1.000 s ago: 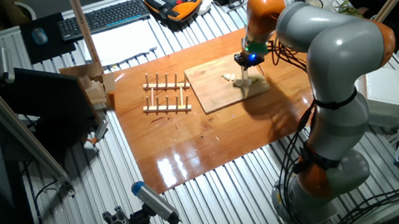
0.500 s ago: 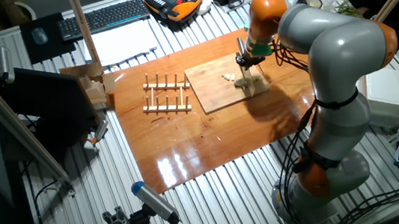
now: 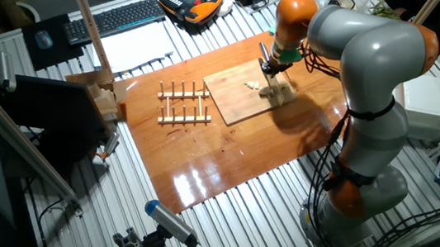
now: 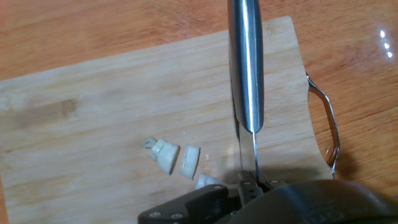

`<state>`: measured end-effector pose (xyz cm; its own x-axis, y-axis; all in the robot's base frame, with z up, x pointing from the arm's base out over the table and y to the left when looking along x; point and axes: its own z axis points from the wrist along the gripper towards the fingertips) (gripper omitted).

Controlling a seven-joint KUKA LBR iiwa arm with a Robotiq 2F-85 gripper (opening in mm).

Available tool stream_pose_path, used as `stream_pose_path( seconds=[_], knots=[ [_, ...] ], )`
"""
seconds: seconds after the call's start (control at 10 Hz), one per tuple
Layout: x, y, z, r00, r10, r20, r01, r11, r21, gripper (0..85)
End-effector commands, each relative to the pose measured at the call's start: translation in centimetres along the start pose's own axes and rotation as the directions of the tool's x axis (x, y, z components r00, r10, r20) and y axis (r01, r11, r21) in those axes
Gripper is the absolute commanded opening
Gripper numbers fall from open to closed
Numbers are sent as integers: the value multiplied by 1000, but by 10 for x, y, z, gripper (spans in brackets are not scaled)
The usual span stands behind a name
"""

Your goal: Chop the scallions

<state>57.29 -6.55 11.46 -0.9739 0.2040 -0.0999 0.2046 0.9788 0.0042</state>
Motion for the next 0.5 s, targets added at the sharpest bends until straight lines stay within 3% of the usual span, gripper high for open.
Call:
stream_pose_path(
  seconds=[0.0, 0.4],
  knots=[
    [0, 0, 0, 1000, 0, 0, 0, 1000, -1, 0],
    [1, -1, 4, 1000, -17, -2, 17, 1000, -7, 0]
  ],
)
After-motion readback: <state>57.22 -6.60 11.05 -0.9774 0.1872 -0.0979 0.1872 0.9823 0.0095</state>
